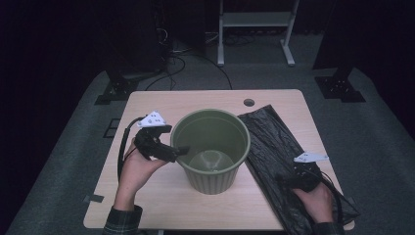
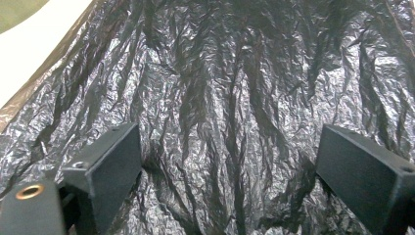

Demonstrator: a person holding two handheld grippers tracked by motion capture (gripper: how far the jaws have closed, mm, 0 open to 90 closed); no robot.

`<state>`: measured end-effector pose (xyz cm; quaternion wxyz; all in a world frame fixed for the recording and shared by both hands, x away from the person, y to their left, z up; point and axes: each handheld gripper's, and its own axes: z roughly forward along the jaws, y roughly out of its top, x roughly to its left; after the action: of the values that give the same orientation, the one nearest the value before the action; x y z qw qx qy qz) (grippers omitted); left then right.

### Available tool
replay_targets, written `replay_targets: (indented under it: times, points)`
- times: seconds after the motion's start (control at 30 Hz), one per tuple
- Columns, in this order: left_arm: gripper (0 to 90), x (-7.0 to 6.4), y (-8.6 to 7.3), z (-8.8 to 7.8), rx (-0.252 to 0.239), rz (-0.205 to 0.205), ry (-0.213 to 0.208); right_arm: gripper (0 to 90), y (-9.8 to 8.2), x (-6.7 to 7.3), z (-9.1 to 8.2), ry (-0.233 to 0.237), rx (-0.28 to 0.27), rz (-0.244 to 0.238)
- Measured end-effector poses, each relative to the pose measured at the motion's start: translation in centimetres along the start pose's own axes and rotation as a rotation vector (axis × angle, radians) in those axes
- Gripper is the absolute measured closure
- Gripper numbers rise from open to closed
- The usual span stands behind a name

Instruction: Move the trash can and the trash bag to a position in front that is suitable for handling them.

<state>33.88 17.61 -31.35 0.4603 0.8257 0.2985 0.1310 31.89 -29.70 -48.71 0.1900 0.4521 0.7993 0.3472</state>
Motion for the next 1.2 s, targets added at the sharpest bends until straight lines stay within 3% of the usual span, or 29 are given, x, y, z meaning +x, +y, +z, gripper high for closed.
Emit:
replay_targets:
  times: [0.27,0.63,0.83,0.97,1.2]
  points:
    - [0.0,0.5,-0.5,-2.8,-0.041,-0.011,0.026,9.1,0.0,0.0,0.0,0.0,0.0,0.0]
    - [0.0,0.1,-4.0,-5.6,-0.041,-0.02,0.066,9.1,0.0,0.0,0.0,-0.001,0.0,0.001]
    - [0.0,0.2,-6.6,-5.0,-0.049,-0.004,0.061,9.1,0.0,0.0,0.0,-0.001,0.0,0.001]
    - [0.0,0.6,-7.8,-4.2,-0.012,-0.004,0.065,9.1,0.0,0.0,0.0,-0.001,0.0,0.001]
    - [0.0,0.4,-10.0,-3.0,-0.008,0.004,0.079,9.1,0.0,0.0,0.0,-0.001,0.0,0.001]
